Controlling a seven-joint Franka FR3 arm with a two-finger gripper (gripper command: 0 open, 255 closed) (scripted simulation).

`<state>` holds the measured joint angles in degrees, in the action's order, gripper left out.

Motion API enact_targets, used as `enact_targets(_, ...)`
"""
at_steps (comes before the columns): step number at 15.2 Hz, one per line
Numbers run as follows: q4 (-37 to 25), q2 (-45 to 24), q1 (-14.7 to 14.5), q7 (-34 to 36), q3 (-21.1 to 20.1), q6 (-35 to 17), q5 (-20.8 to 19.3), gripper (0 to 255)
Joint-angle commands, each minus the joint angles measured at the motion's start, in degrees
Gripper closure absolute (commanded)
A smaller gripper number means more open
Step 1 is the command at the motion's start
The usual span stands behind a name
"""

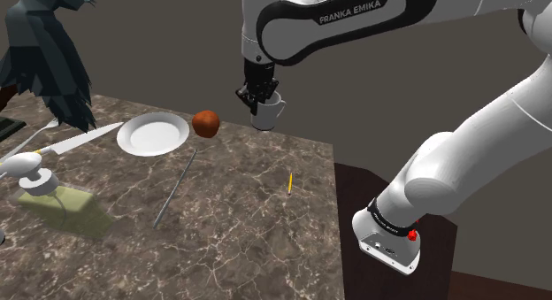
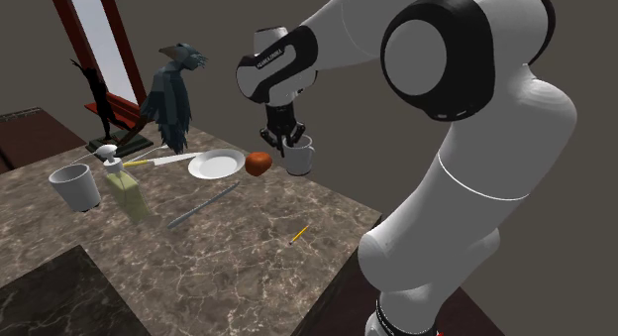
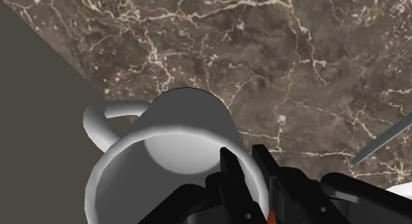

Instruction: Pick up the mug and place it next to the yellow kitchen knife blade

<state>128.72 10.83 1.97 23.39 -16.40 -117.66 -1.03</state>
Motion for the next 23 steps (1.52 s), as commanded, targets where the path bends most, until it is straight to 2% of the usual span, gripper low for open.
enact_targets(1, -1.0, 0.8, 0.0, -0.3, 0.2, 1.7, 0.2, 255)
enact_targets(15, -9.6, 2.9, 0.1, -1.3, 0.7, 12.4, 0.7, 255)
enact_targets(23, -19.1, -9.2, -3.5, 10.2, -5.9, 10.9, -2.3, 255)
